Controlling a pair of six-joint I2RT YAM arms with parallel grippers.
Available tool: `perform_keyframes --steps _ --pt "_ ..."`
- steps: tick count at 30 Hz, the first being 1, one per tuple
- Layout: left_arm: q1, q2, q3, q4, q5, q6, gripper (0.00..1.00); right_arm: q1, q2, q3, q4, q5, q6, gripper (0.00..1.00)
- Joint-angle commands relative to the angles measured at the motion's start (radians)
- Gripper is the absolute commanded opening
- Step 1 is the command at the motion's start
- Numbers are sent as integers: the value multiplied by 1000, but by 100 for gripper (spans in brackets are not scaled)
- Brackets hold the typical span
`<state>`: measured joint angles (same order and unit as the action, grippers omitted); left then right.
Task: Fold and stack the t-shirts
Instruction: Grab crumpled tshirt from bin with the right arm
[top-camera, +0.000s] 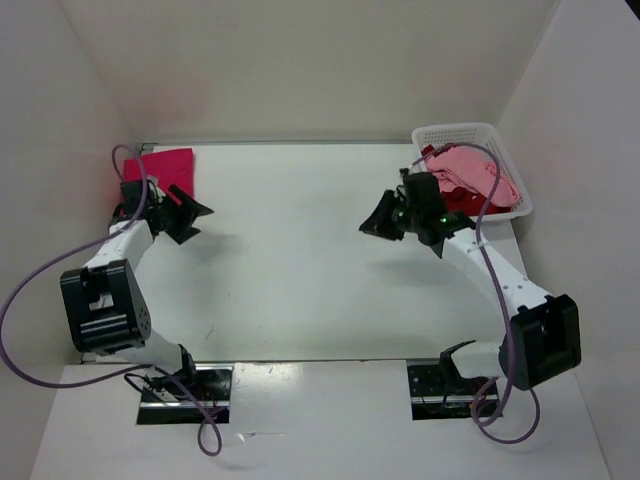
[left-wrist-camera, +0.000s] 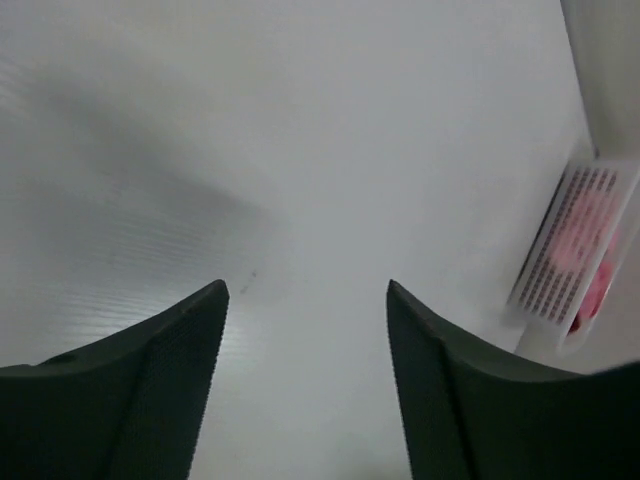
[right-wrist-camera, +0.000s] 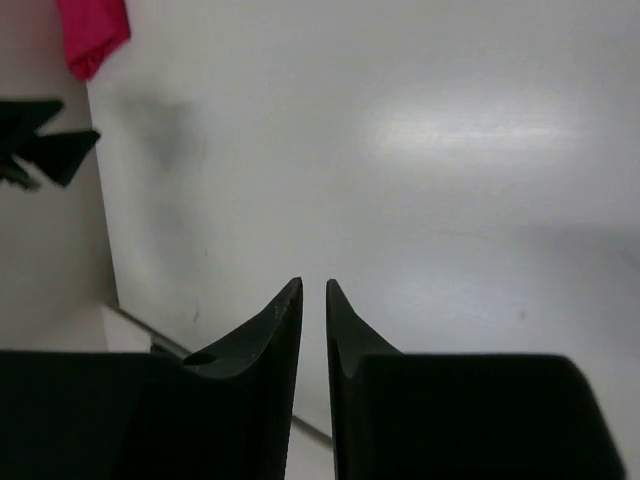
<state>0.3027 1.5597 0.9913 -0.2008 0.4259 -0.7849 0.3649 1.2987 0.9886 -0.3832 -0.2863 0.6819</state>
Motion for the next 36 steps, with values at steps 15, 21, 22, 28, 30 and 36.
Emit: perform_keyframes --steps 15,21,22,28,30,36 --pt "-704 -211 -134 43 42 4 56 -492 528 615 -22 423 -238 61" --pt "-761 -222 -115 34 33 27 60 -501 700 755 -16 423 -239 67" --pt "-761 -208 -124 34 43 27 62 -501 709 756 -7 423 -239 68" --pt "-761 -156 -126 53 43 27 62 -501 870 915 -114 348 -248 71" --pt "-761 -121 -103 54 43 27 62 -492 870 904 -90 337 -239 70" --pt "-761 -96 -80 44 43 27 62 -483 901 961 -111 285 -219 54"
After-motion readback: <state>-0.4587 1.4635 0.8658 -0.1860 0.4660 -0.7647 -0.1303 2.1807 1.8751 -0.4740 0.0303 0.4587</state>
